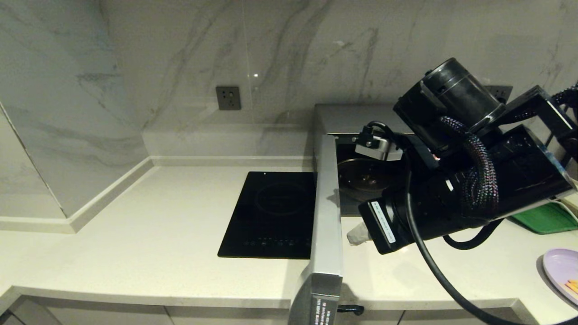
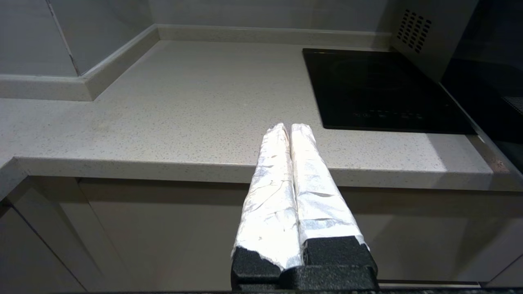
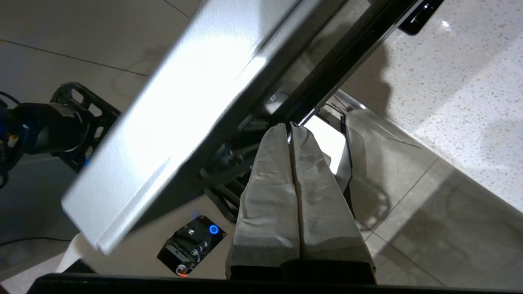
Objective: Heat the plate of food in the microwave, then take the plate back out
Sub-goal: Open the microwave oven
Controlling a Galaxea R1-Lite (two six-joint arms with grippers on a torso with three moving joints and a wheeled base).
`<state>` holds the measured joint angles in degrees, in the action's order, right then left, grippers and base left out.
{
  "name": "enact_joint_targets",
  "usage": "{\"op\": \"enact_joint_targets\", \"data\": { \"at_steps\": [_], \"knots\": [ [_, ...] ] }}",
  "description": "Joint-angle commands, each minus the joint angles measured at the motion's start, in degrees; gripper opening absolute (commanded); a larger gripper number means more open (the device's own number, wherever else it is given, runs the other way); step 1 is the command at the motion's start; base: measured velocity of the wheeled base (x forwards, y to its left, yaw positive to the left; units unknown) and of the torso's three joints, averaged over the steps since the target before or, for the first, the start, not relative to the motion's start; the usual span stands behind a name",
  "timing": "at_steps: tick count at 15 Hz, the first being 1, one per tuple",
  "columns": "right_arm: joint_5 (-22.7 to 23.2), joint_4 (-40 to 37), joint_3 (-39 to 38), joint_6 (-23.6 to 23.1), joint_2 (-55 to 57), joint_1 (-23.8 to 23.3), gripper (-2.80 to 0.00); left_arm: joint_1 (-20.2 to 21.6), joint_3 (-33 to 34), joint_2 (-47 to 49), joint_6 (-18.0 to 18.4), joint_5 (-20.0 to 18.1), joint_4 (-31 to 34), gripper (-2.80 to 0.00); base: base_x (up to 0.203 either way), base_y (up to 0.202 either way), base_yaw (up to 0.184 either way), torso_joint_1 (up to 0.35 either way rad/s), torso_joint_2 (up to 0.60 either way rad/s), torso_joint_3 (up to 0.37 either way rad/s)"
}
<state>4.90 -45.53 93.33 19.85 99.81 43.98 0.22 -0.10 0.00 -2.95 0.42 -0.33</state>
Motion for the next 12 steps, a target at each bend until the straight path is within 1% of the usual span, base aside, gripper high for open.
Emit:
{"op": "enact_joint_targets", "data": {
  "at_steps": [1,9,11,12],
  "knots": [
    [0.0,-0.3,-0.3,0.2,0.6,0.0,-2.8,0.0,0.0,-0.1,0.0,0.0,0.0,-2.8,0.0,0.0,0.0,0.0,0.0,0.0],
    [0.0,-0.3,-0.3,0.5,0.4,0.3,-2.8,0.0,0.0,0.0,0.0,0.0,0.0,-2.8,0.0,0.0,0.0,0.0,0.0,0.0],
    [-0.1,-0.3,-0.4,1.3,0.2,0.5,-2.8,0.0,0.0,0.0,0.0,0.0,0.0,-2.8,0.0,0.0,0.0,0.0,0.0,0.0],
    [-1.5,-0.3,-0.4,2.0,0.0,0.4,-2.8,0.0,0.0,-0.1,0.0,0.0,0.0,-2.8,0.0,0.0,0.0,0.0,0.0,0.0]
  ]
}}
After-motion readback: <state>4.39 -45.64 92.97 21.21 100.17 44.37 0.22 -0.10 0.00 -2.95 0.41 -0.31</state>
